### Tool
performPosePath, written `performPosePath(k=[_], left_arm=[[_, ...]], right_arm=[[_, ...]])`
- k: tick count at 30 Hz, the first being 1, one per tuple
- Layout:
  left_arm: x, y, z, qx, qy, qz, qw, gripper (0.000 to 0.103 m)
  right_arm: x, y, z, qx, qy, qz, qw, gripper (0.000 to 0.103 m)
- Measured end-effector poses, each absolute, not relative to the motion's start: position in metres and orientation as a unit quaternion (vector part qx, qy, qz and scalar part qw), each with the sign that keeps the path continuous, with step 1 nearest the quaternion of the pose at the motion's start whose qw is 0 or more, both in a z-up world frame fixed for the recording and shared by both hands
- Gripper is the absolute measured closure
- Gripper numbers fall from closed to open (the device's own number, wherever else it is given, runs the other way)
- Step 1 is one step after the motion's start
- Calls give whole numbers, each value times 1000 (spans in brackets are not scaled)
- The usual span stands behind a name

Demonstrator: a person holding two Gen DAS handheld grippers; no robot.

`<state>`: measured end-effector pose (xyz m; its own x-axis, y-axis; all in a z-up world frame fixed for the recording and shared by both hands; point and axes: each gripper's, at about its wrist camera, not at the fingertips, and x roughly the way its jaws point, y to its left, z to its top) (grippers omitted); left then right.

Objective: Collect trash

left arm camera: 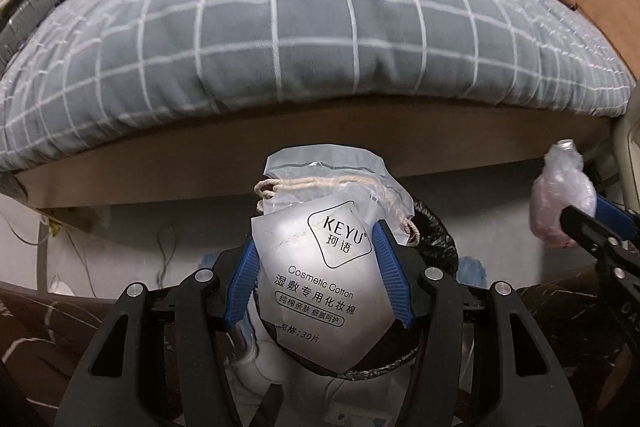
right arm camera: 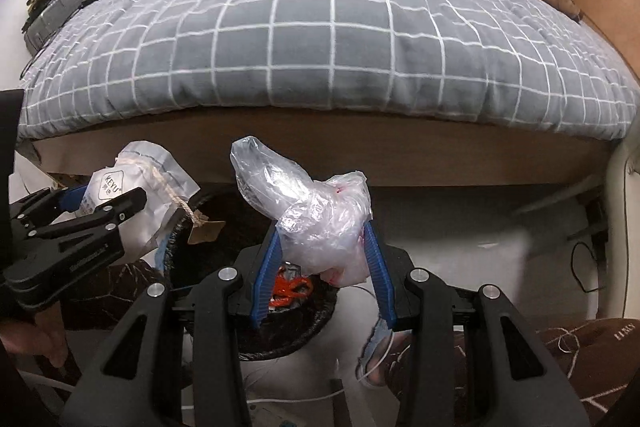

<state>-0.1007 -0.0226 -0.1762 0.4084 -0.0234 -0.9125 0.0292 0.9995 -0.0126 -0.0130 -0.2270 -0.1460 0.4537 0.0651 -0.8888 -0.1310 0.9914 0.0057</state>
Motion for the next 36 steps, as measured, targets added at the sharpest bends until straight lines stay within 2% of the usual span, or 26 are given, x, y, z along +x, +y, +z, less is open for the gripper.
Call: performPosePath(k=[11, 12, 13, 15, 21, 36], left_arm=[[-95, -49, -196, 21, 558, -37, 829, 47], [-93, -50, -196, 21, 557, -37, 830, 42], [-92, -50, -195, 23, 553, -33, 832, 32], [-93, -49, -194, 25, 549, -27, 835, 23], [-91, -42, -192, 17, 552, -23, 834, 7], [-104, 16, -187, -13, 539, 12, 842, 6]], right_arm=[[-15, -245, -166, -30, 541, 41, 839, 63], [-15, -245, -166, -30, 541, 41, 840, 63], [-15, -245, -167, -31, 541, 41, 839, 63], [-13, -243, -167, -32, 542, 41, 839, 63], [-12, -233, -171, -41, 545, 48, 836, 63], [0, -184, -181, -42, 554, 83, 827, 63]])
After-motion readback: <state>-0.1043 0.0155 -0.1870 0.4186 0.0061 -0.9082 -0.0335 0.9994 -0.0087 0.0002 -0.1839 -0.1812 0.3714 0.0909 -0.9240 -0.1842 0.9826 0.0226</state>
